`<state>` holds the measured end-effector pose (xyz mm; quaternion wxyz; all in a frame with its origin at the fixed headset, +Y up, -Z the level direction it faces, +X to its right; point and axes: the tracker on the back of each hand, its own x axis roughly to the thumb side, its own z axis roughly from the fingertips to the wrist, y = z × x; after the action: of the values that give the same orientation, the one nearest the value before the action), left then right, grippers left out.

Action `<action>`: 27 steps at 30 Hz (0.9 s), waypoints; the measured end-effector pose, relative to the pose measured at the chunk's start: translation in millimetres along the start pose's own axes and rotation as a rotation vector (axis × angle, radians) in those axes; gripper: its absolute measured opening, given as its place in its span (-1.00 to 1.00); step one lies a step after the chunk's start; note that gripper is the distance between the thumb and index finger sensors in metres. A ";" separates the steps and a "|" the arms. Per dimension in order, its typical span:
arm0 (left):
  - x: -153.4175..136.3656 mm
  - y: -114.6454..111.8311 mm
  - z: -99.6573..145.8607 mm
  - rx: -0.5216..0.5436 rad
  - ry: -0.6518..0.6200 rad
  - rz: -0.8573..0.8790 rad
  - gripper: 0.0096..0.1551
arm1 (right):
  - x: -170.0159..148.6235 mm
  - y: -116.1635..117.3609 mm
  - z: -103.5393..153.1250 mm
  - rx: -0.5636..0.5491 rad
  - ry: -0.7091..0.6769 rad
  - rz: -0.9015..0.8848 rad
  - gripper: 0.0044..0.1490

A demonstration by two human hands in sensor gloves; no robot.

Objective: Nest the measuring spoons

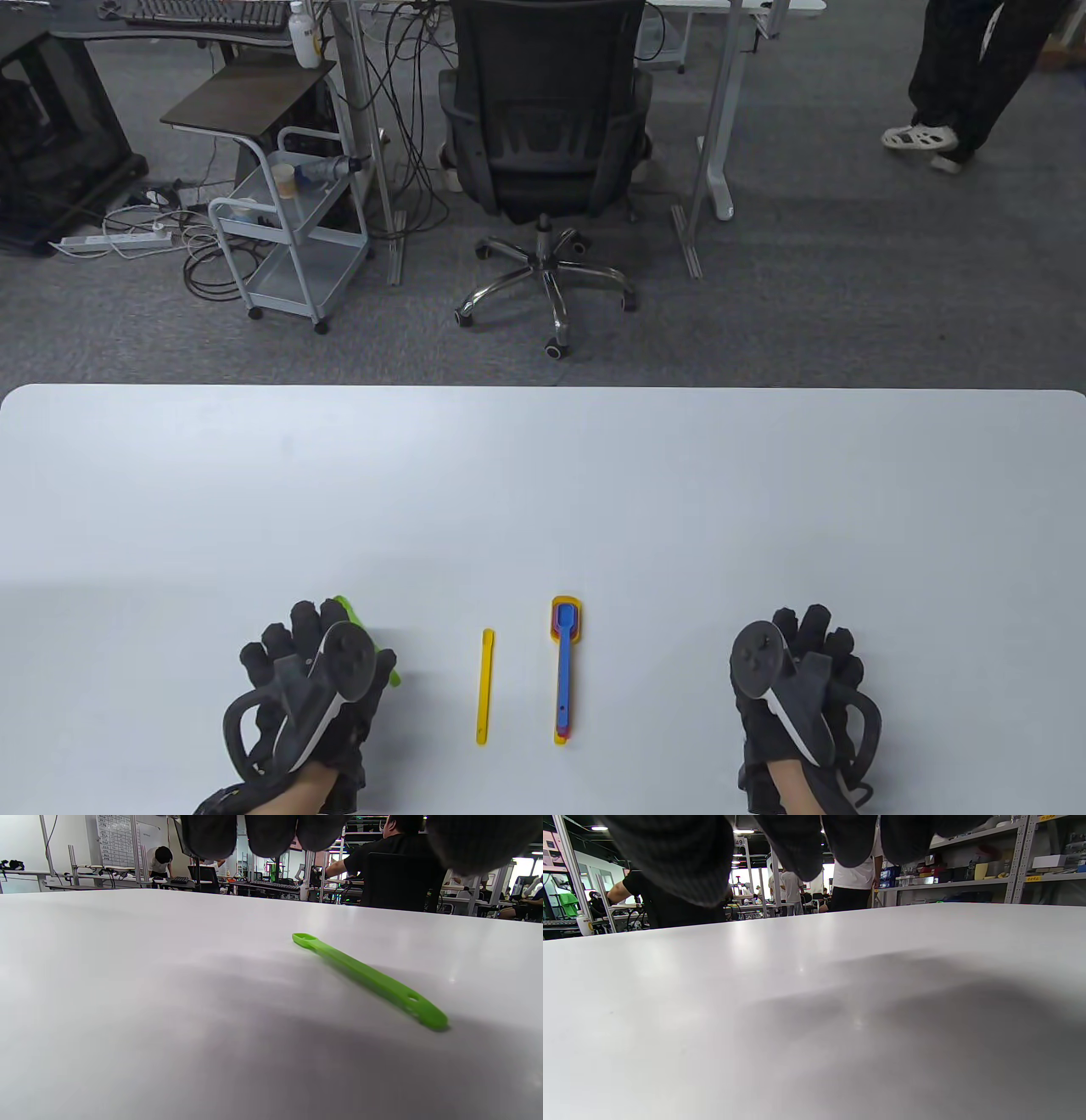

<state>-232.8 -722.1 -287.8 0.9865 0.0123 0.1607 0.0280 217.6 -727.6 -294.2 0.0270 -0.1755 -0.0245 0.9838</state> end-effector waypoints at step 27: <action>27.8 -20.7 -22.8 -0.111 0.146 -0.140 -0.06 | -3.2 -3.1 -0.1 0.021 -0.029 -0.079 -0.05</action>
<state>-212.6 -740.7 -318.9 0.9709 -0.0555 0.2309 -0.0314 220.8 -724.7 -292.9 0.0674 -0.1599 -0.0216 0.9846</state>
